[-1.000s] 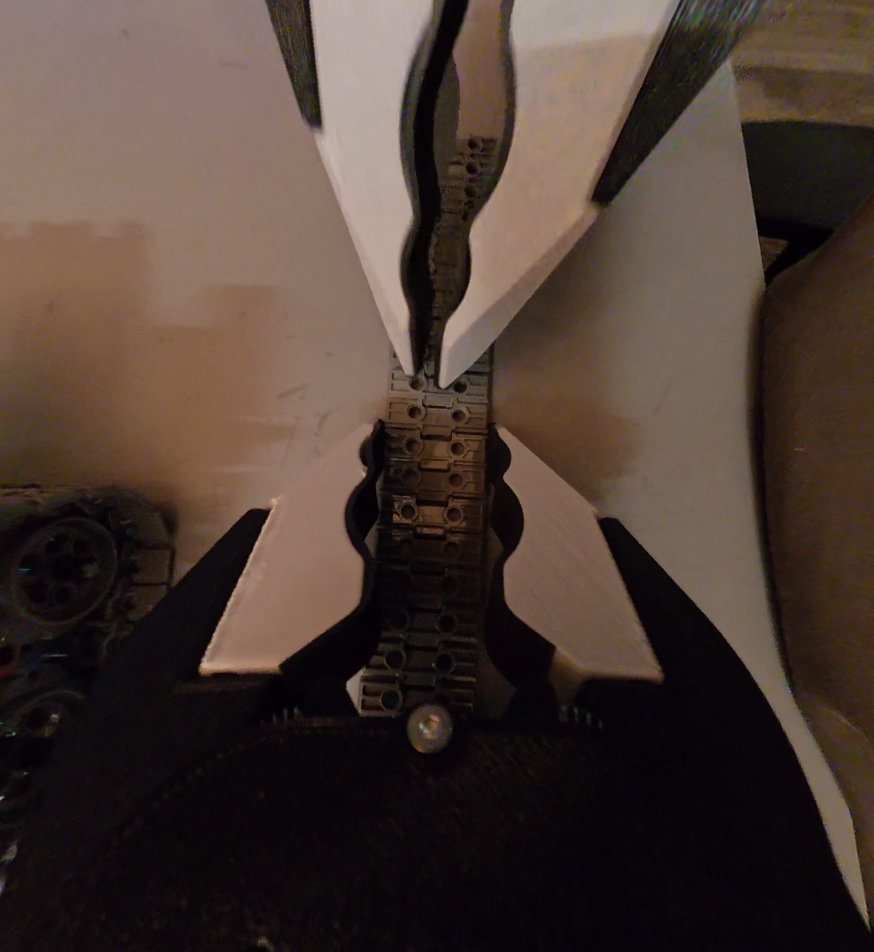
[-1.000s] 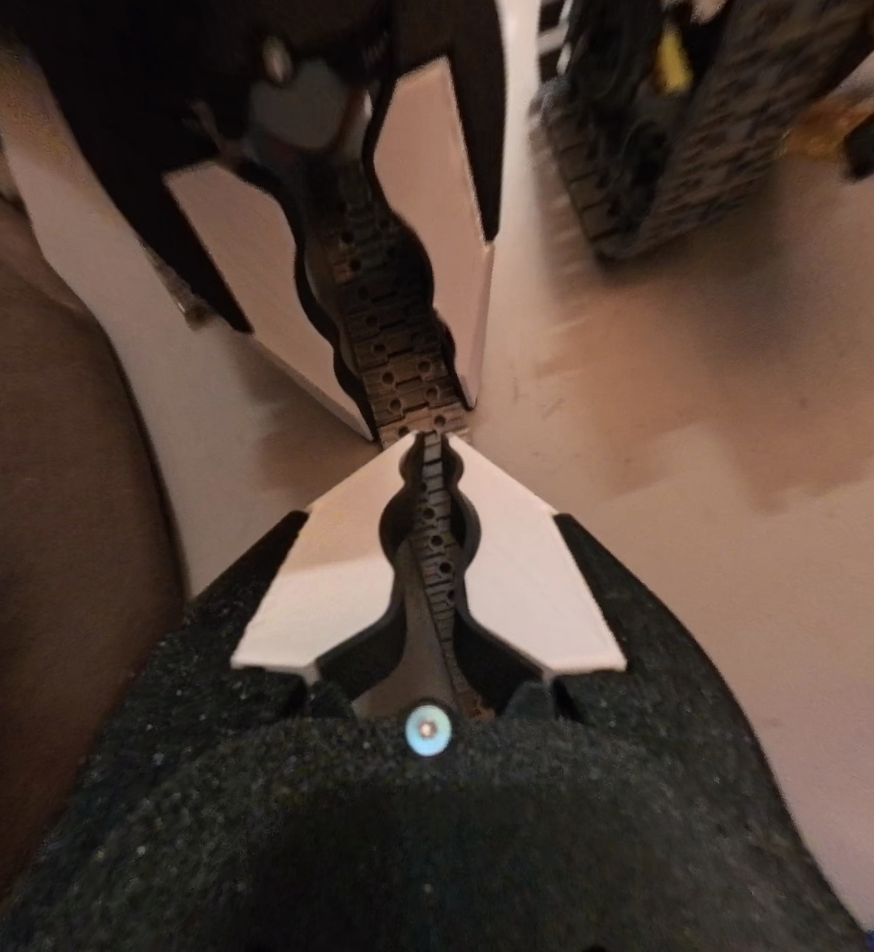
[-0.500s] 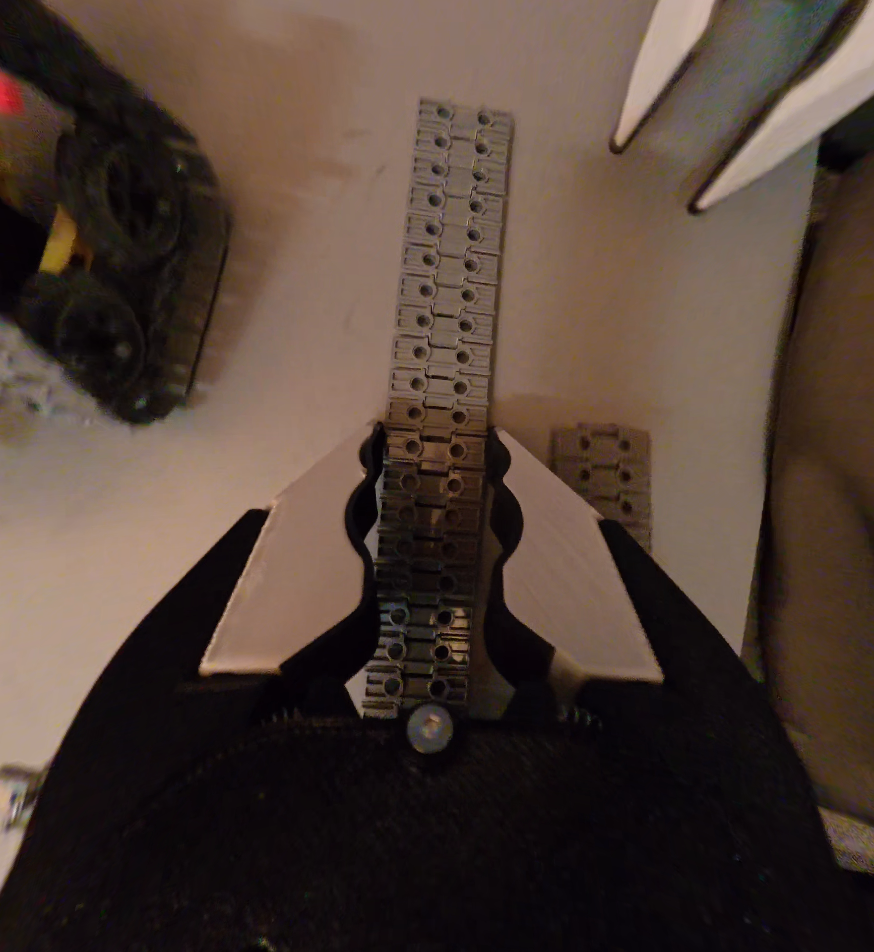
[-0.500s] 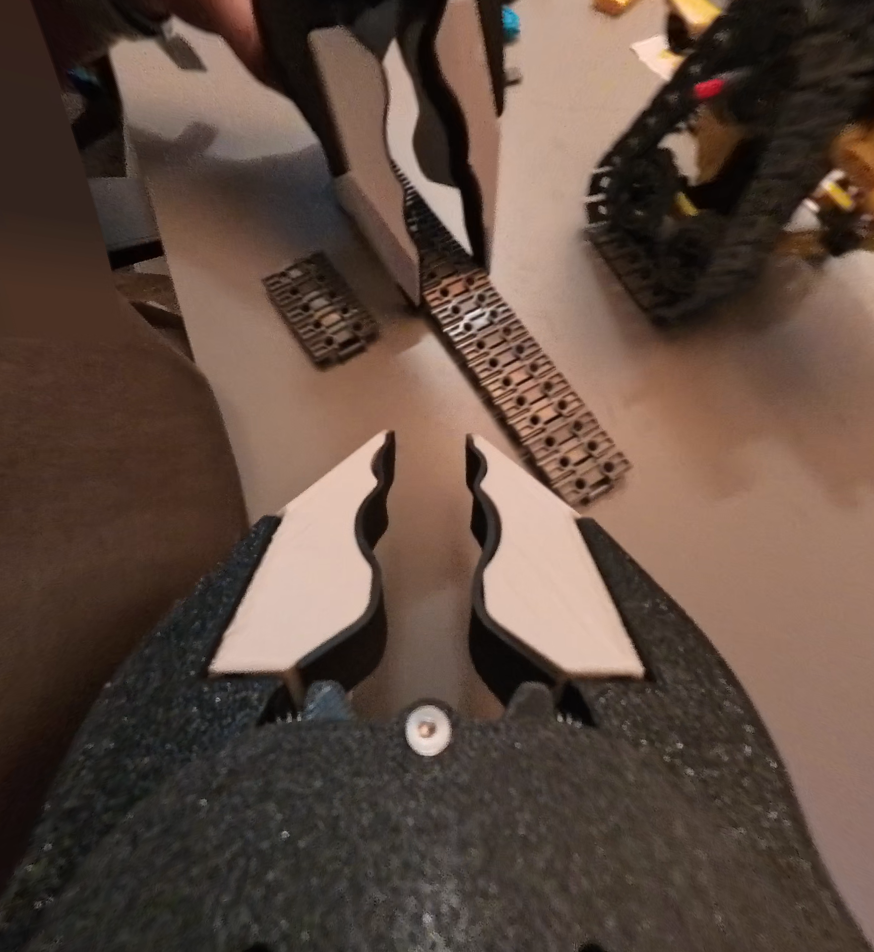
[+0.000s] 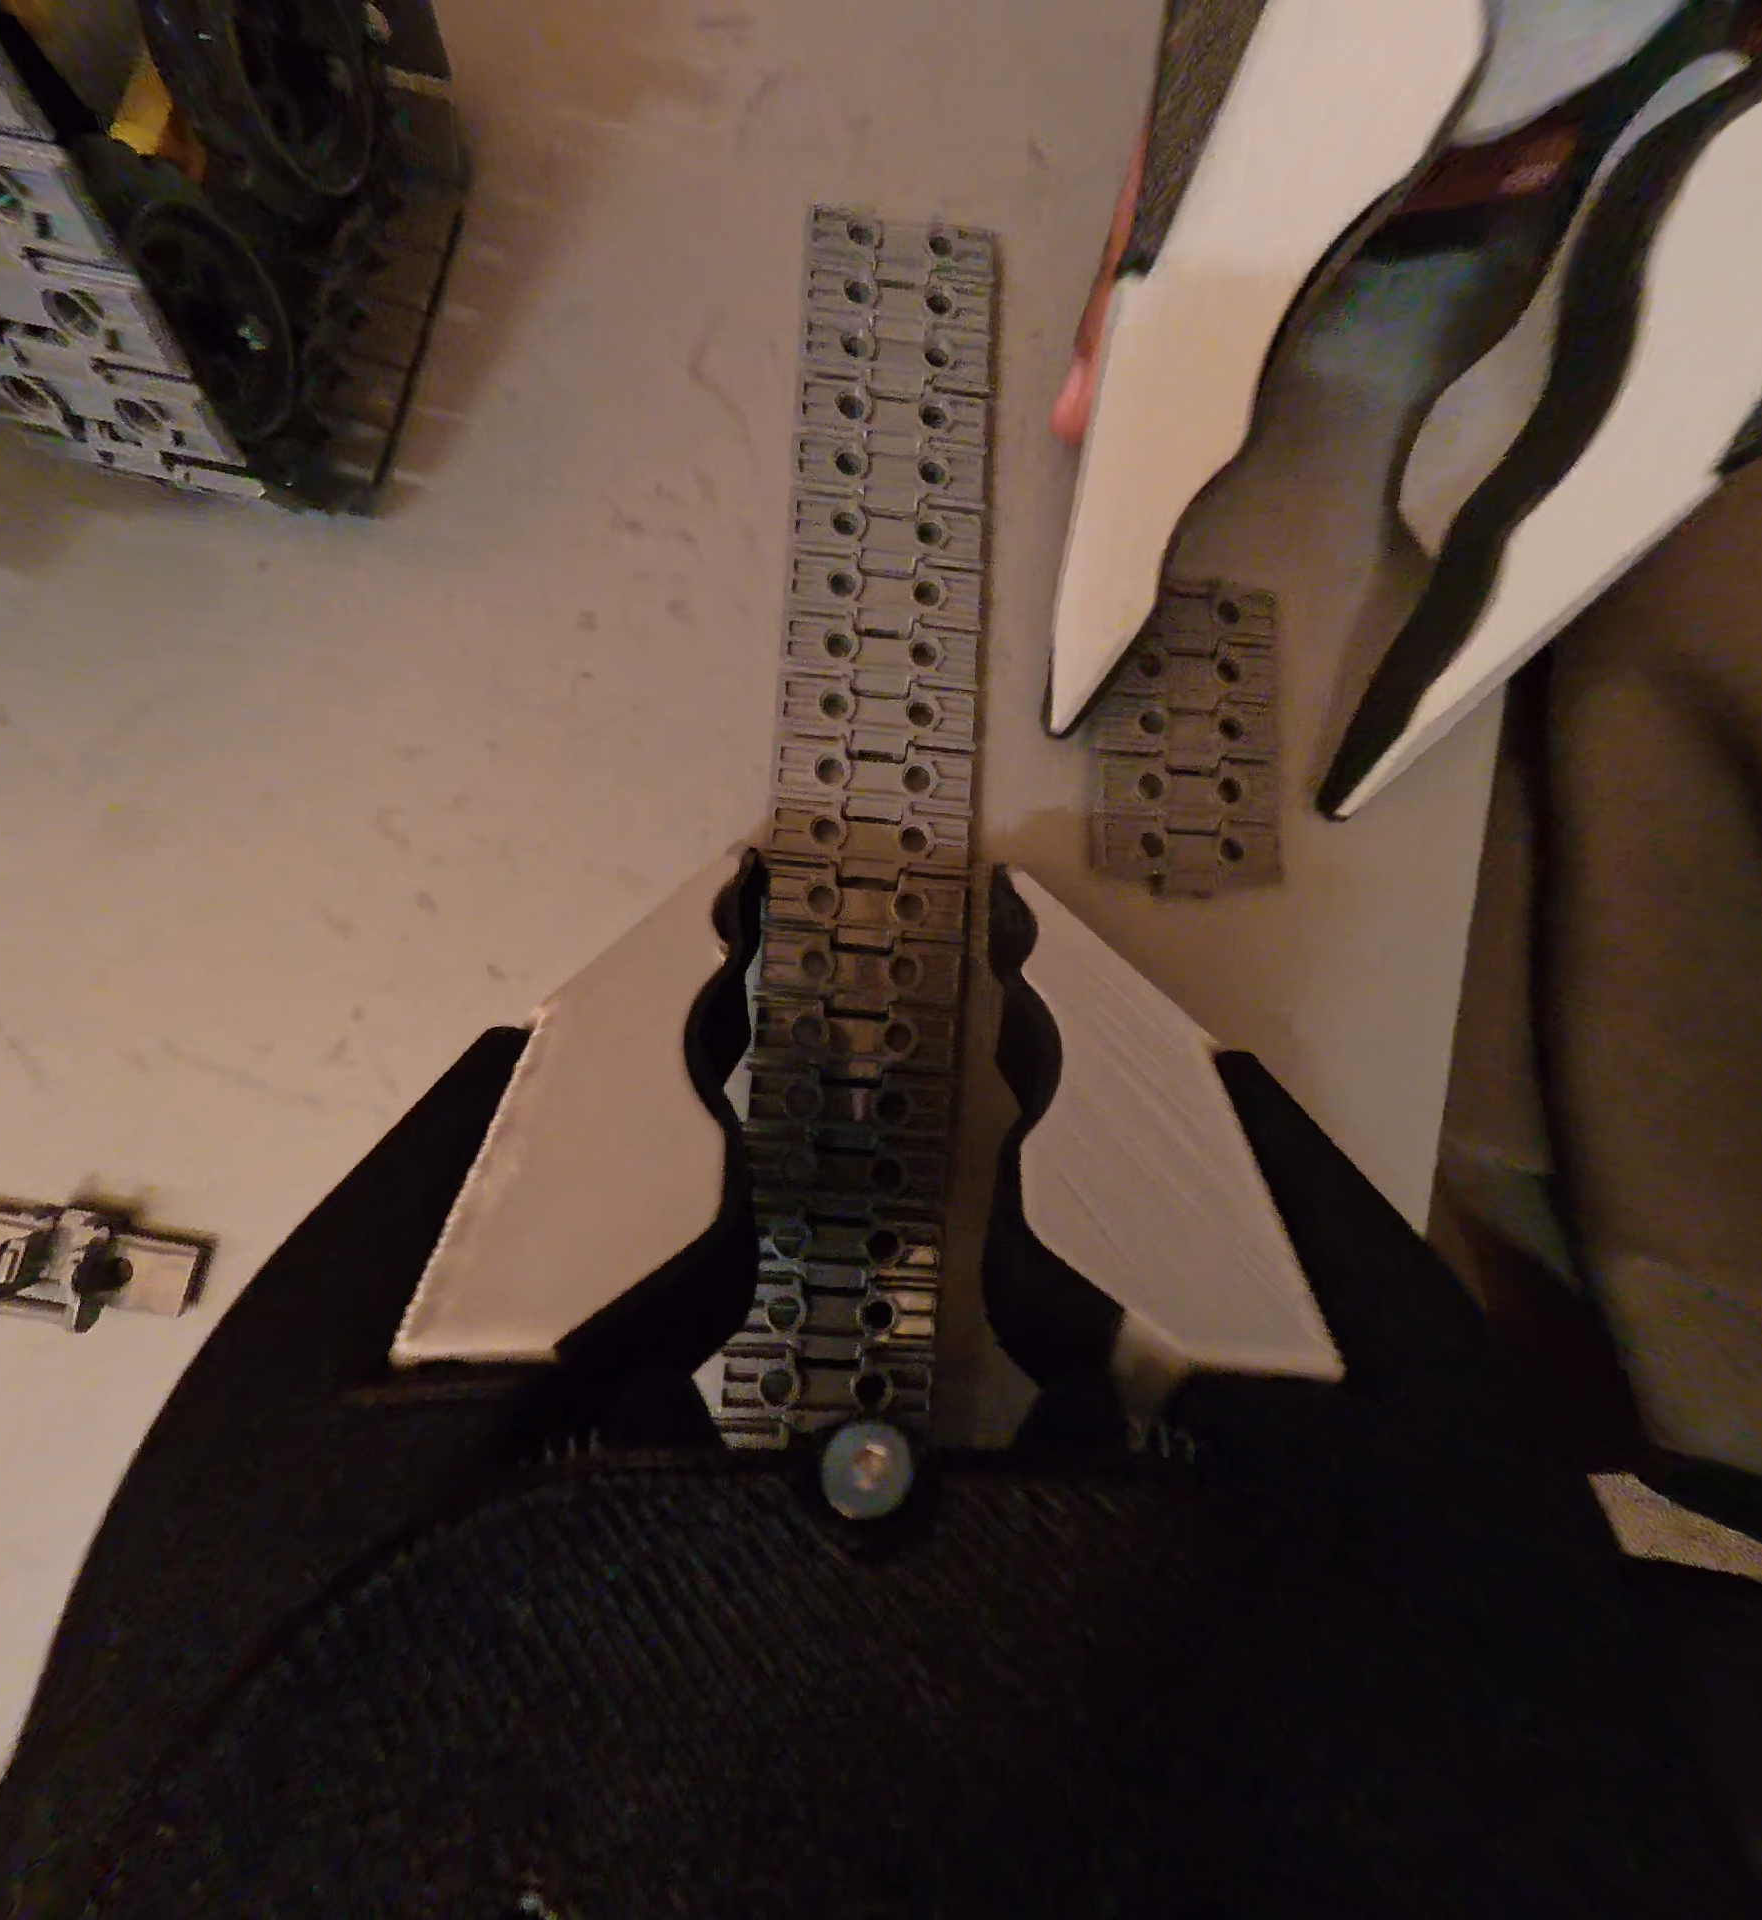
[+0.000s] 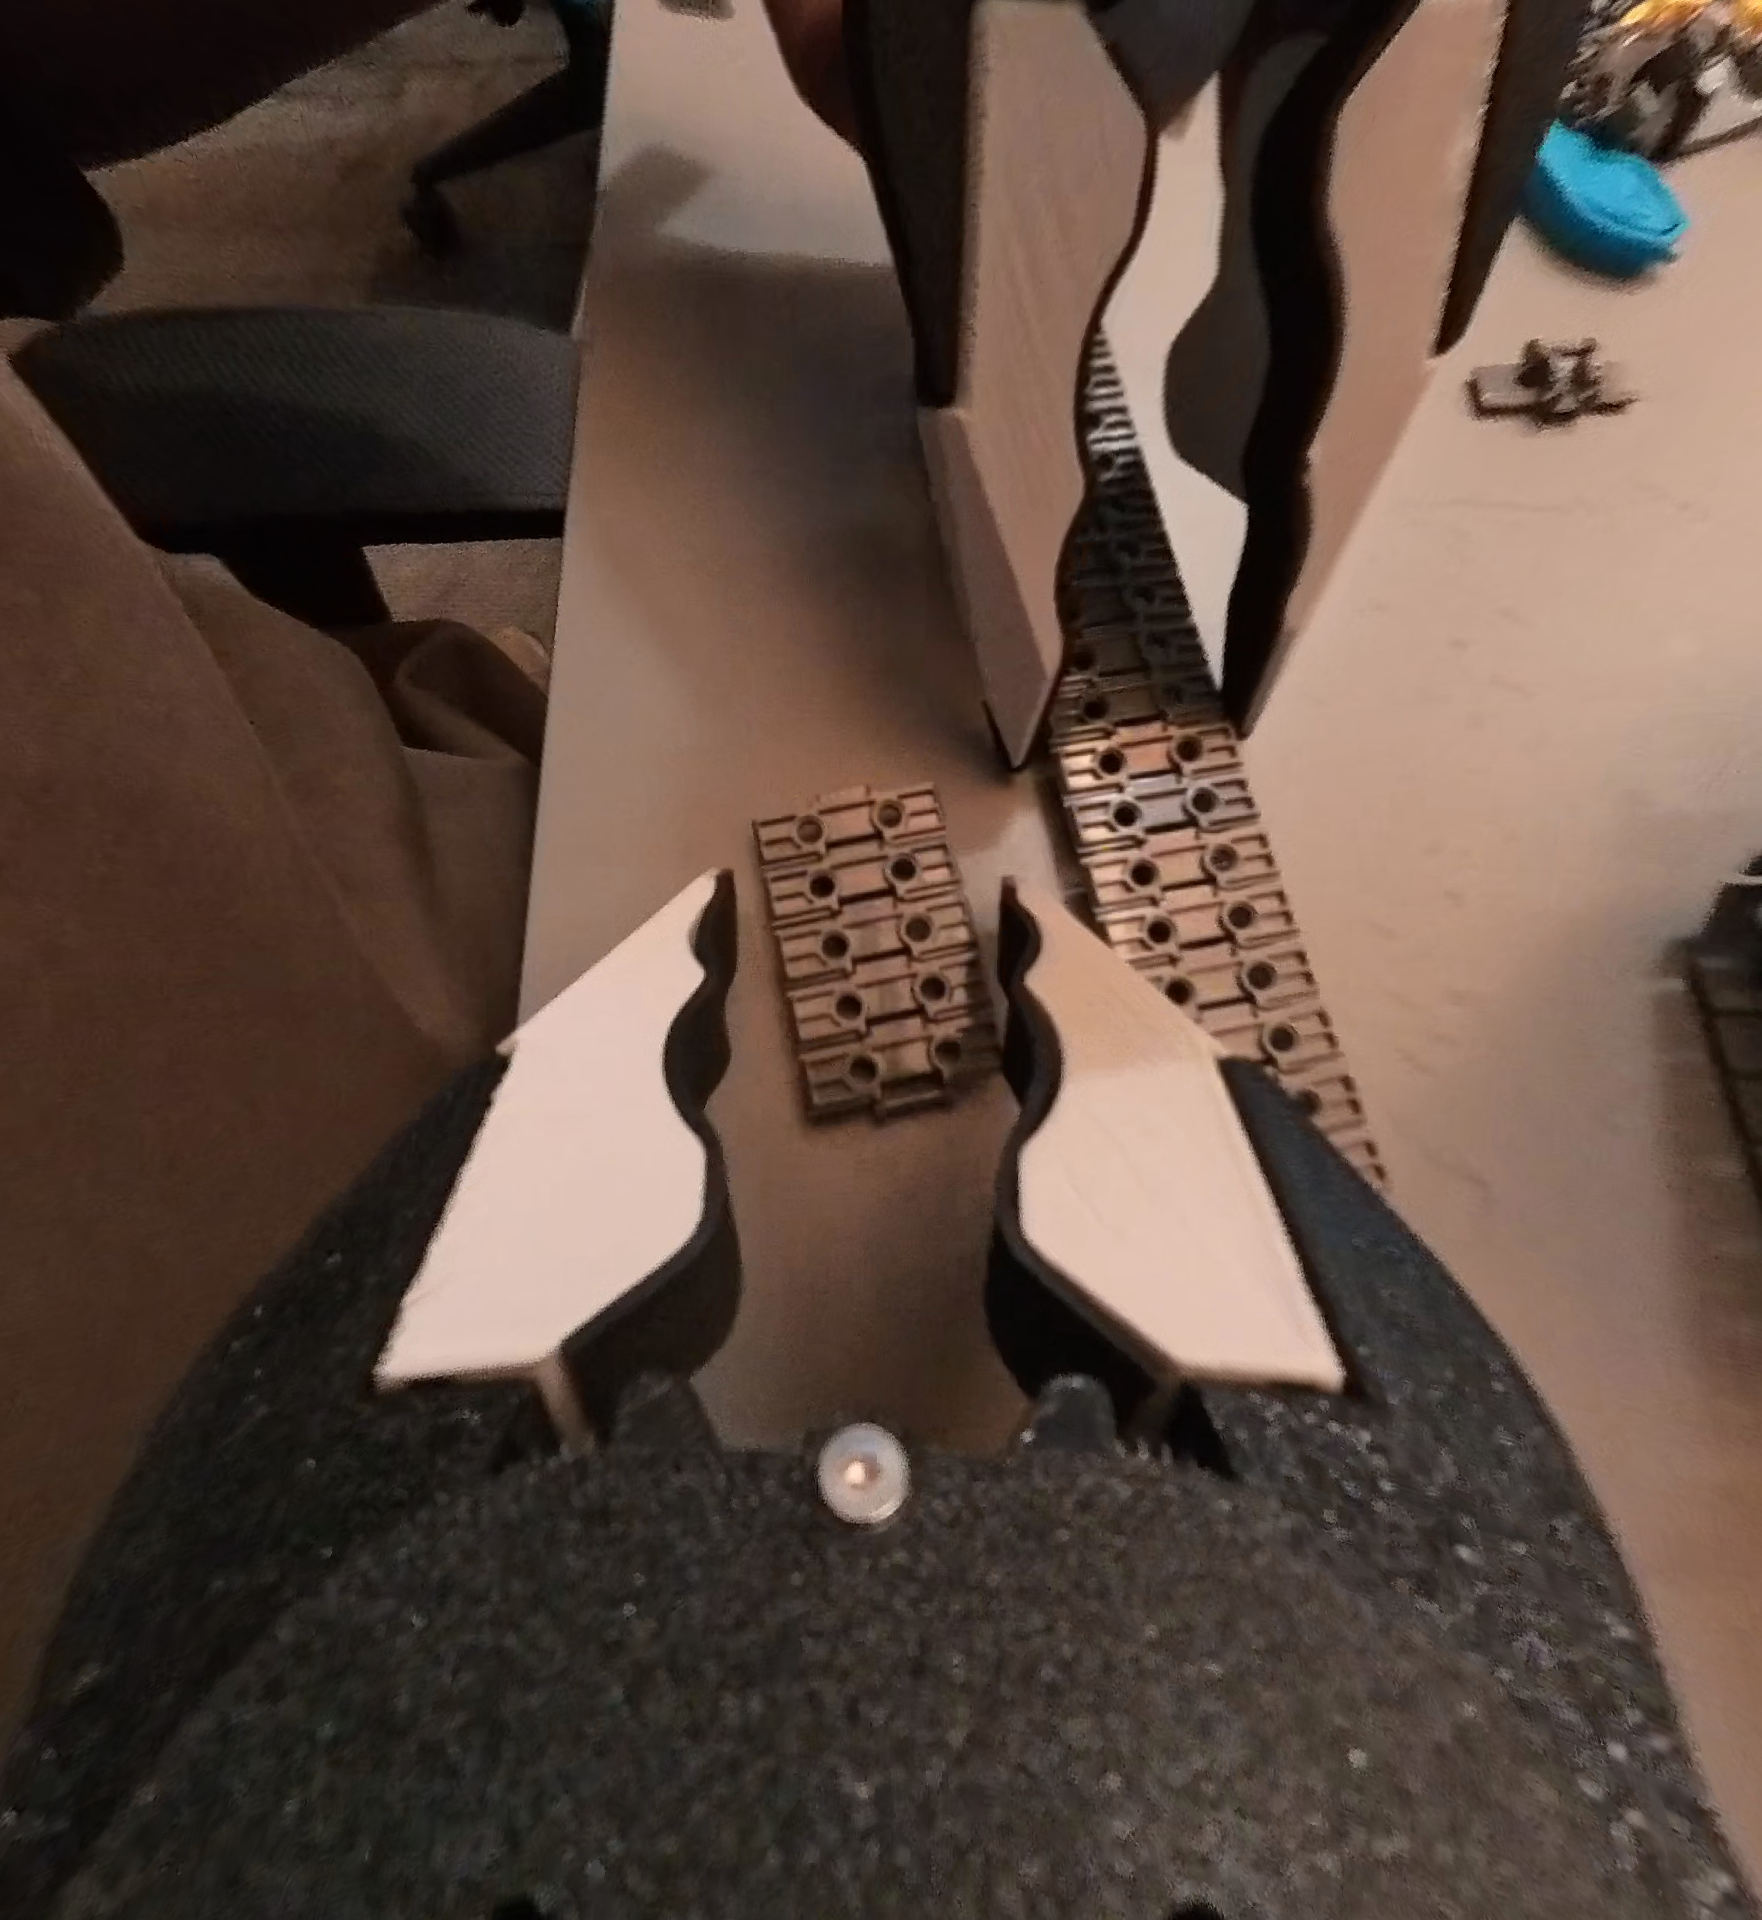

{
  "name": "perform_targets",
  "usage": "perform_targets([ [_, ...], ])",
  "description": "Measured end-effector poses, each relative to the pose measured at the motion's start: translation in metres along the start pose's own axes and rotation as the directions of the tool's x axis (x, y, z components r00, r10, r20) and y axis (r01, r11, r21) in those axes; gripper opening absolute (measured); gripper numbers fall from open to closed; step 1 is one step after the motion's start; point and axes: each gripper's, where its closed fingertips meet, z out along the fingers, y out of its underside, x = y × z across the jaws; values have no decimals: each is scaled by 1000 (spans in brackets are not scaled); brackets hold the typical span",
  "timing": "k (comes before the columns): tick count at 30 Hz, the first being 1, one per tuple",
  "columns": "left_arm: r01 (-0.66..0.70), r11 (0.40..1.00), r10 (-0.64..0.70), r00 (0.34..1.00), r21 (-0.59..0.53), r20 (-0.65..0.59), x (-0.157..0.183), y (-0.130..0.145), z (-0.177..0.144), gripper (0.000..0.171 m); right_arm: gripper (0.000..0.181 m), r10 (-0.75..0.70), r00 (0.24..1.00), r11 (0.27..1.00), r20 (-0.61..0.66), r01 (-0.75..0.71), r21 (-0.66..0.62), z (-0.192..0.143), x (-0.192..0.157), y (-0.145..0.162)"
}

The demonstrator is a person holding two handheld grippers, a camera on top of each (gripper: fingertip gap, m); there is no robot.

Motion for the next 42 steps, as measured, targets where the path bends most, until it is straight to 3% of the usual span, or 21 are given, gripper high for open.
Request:
perform_targets([
  [4, -25, 999, 23, 998, -33, -60, 5, 3, -3, 51, 41, 54, 998, 998, 45, -52, -47, -1, 1, 9],
  [9, -43, 997, 40, 998, -67, -49, 5, -2, -3, 71, 40, 169, 986, 982, 0, -168, -91, -44, 11, 46],
  [13, -18, 998, 20, 999, 52, -30, 6, -42, 11, 74, 40, 231, 962, 959, -147, -251, -133, -86, 40, 86],
  [16, -2, 996, 1, 1000, 94, 13, 3, -69, 34, 67, 40, 263, 945, 948, -193, -291, -133, -103, 56, 101],
  [21, -51, 998, 47, 996, 45, 80, 8, -88, 68, 65, 59, 209, 955, 958, -212, -243, -154, -101, 55, 94],
  [26, -46, 999, 44, 996, 24, 77, 9, -92, 78, 59, 46, 168, 965, 965, -203, -203, -167, -96, 57, 89],
  [29, -46, 998, 44, 998, 35, 52, 11, -95, 77, 37, 38, 169, 972, 964, -165, -198, -178, -93, 57, 91],
  [31, -45, 998, 45, 999, 48, -7, 20, -95, 77, 37, 38, 154, 974, 966, -165, -183, -181, -94, 60, 89],
  [36, -72, 996, 73, 997, 59, -19, 24, -93, 78, 37, 38, 145, 987, 985, -66, -150, -82, -91, 54, 66],
  [42, -109, 992, 112, 993, 66, -46, 33, -91, 78, 37, 38, 124, 992, 984, -22, -126, -127, -79, 55, 73],
])
